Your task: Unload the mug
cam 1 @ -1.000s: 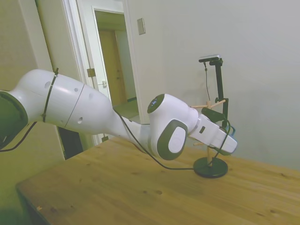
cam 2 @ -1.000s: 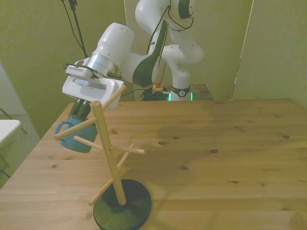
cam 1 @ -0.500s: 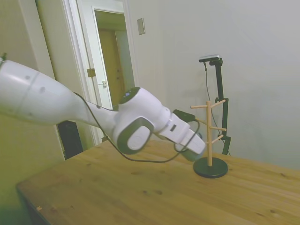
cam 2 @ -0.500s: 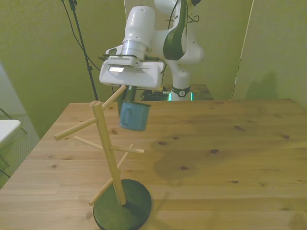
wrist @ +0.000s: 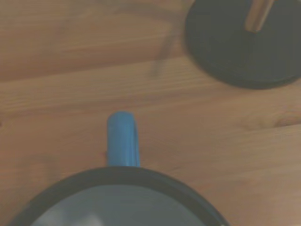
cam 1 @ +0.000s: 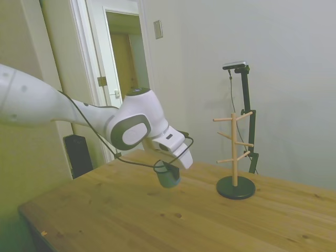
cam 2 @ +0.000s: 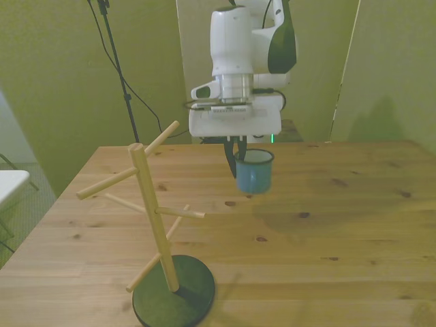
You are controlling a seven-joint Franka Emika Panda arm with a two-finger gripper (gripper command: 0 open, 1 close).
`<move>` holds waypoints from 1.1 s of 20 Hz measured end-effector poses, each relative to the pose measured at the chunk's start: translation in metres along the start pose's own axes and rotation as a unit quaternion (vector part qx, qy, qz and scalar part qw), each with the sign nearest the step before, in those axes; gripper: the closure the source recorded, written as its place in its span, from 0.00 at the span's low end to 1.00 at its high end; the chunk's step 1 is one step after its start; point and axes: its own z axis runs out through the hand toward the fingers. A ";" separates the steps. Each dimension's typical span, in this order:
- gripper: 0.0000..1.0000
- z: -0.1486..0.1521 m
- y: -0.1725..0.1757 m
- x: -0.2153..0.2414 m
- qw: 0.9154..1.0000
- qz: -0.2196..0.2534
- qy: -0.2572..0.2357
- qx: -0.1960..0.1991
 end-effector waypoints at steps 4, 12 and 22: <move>1.00 0.039 -0.032 0.008 1.000 0.002 -0.010 -0.011; 1.00 0.069 -0.043 0.011 0.999 0.005 -0.032 -0.032; 1.00 0.085 -0.041 0.007 0.998 0.009 -0.042 -0.042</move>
